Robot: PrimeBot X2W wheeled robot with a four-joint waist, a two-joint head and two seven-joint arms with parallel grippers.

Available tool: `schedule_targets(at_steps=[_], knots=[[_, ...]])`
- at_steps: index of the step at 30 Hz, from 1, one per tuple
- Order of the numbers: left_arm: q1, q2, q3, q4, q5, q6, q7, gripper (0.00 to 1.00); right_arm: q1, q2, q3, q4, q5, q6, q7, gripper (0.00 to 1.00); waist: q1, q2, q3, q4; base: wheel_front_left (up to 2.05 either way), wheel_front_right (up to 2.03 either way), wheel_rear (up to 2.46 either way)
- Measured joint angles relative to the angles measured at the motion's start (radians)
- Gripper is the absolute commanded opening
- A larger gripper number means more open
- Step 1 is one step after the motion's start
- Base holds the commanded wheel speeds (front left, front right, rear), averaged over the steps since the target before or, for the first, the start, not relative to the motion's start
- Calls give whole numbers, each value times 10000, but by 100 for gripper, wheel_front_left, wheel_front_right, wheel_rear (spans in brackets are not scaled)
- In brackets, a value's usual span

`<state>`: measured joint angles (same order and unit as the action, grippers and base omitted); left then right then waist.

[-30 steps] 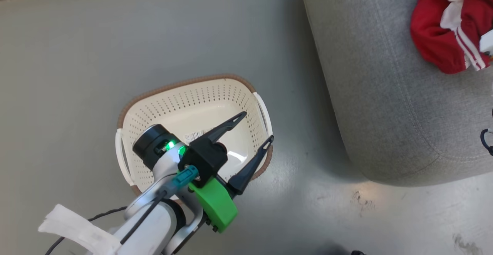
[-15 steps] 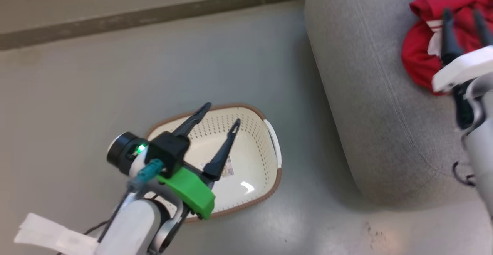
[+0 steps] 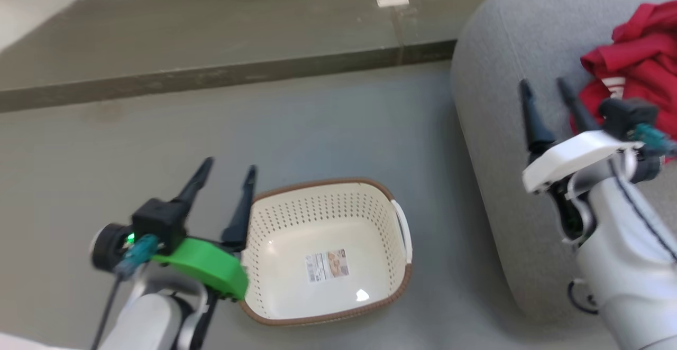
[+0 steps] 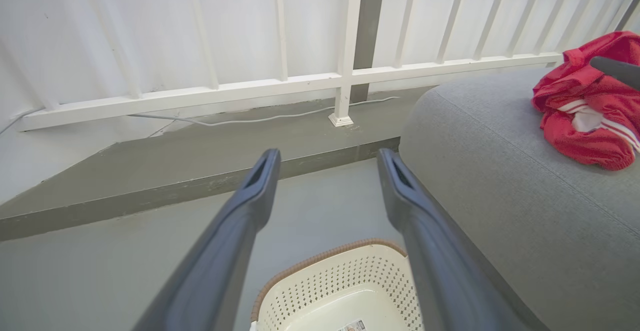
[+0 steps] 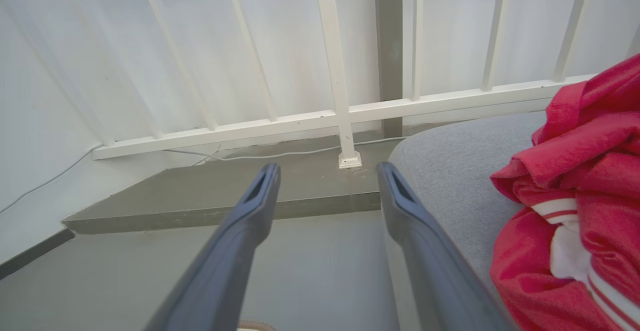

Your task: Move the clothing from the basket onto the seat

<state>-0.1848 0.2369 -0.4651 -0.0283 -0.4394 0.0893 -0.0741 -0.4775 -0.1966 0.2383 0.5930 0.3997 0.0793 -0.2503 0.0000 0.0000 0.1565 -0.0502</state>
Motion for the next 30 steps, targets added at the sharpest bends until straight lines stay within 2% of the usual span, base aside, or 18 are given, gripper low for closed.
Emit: schedule_targets(at_steps=[5, 16, 30], knots=[[512, 109, 692, 211, -265, 155, -163, 100, 518, 360, 293, -347, -226, -6, 0, 100, 0, 0, -415, 221, 0, 0, 0], [1515, 105, 1469, 560, -339, 270, -242, 100, 2004, 420, 447, -871, -410, -330, 0, 100, 0, 0, -1201, 467, 0, 0, 0], [2289, 40, 2013, 644, -399, 301, -234, 100, 3173, 380, 343, -2153, -502, -966, 0, 100, 0, 0, -1749, 351, 0, 0, 0]])
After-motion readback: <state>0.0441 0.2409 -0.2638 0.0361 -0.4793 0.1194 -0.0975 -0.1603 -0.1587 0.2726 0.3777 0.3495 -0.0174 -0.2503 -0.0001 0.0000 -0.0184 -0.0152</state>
